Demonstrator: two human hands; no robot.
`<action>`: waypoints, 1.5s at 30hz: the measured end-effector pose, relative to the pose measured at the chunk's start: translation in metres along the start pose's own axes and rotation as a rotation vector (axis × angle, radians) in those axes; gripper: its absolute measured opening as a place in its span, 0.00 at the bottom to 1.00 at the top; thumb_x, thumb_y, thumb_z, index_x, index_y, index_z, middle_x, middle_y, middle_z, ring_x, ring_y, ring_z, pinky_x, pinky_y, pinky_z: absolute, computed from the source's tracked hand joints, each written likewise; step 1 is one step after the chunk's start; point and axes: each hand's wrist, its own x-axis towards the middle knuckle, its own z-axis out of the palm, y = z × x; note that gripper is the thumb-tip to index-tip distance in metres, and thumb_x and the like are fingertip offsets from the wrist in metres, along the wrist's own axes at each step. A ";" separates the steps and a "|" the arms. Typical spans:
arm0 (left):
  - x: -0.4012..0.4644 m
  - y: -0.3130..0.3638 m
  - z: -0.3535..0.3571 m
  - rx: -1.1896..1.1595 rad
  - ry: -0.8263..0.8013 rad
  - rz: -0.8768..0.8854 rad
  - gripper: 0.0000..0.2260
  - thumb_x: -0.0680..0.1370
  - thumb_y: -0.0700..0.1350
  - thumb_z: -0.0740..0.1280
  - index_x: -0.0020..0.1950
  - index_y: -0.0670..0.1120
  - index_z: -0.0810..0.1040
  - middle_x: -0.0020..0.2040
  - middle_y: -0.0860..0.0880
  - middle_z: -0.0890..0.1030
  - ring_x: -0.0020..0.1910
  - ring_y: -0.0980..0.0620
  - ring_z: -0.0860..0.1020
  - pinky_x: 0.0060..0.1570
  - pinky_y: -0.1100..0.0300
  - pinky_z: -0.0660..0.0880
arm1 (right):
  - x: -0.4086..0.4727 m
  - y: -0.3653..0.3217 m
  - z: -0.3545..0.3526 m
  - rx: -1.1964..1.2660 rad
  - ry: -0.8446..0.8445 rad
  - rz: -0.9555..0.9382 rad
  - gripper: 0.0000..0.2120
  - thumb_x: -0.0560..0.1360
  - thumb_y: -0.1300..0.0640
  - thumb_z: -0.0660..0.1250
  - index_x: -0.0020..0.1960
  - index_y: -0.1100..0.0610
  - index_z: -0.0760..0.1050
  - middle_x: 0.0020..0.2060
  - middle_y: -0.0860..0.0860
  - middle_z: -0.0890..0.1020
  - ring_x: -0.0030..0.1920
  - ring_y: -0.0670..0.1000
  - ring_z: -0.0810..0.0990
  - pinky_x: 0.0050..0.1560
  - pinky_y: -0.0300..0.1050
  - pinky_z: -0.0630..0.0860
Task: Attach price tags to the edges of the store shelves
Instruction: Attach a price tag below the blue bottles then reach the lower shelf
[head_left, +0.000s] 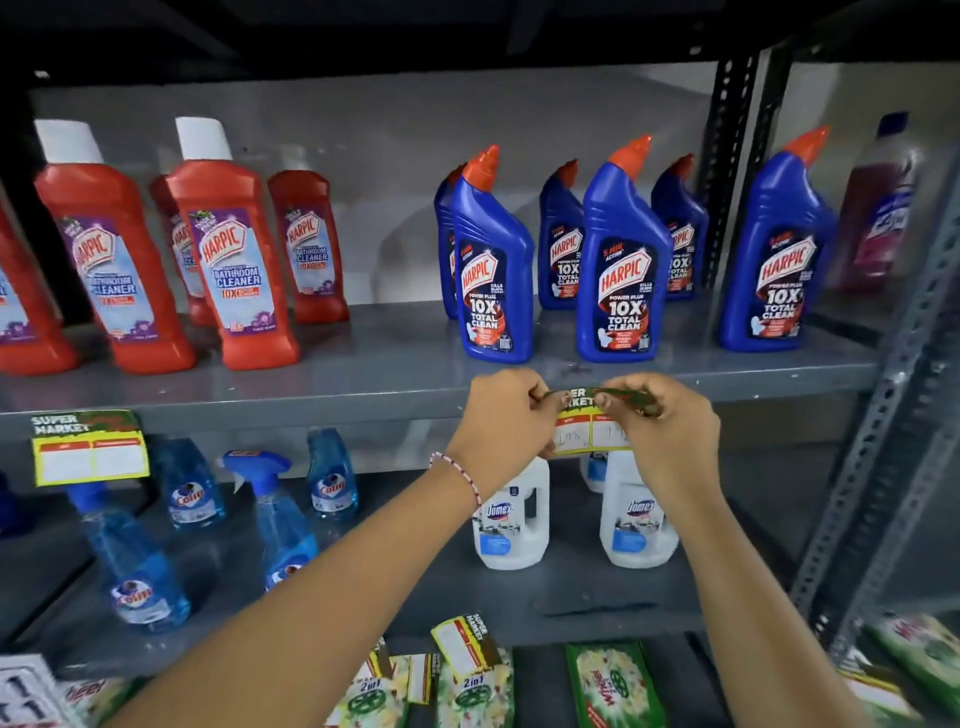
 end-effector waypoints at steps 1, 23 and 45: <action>0.001 0.000 0.001 0.002 0.001 -0.006 0.09 0.76 0.45 0.69 0.38 0.41 0.79 0.34 0.43 0.85 0.30 0.48 0.84 0.34 0.50 0.84 | 0.000 0.001 0.001 -0.002 0.002 -0.005 0.05 0.71 0.57 0.74 0.47 0.53 0.83 0.40 0.46 0.85 0.42 0.45 0.83 0.42 0.40 0.80; -0.003 -0.010 -0.012 0.010 -0.031 -0.094 0.21 0.77 0.51 0.67 0.36 0.33 0.75 0.30 0.37 0.83 0.20 0.49 0.80 0.23 0.52 0.81 | 0.000 0.015 0.007 0.062 0.375 0.031 0.12 0.71 0.52 0.74 0.44 0.54 0.72 0.35 0.45 0.76 0.34 0.42 0.75 0.36 0.27 0.72; -0.126 -0.298 0.009 0.411 -0.520 -0.435 0.08 0.72 0.34 0.68 0.43 0.42 0.86 0.44 0.42 0.87 0.44 0.46 0.83 0.43 0.61 0.75 | -0.233 0.181 0.207 -0.122 -0.673 0.532 0.10 0.72 0.55 0.69 0.43 0.63 0.81 0.36 0.55 0.81 0.42 0.57 0.80 0.34 0.35 0.64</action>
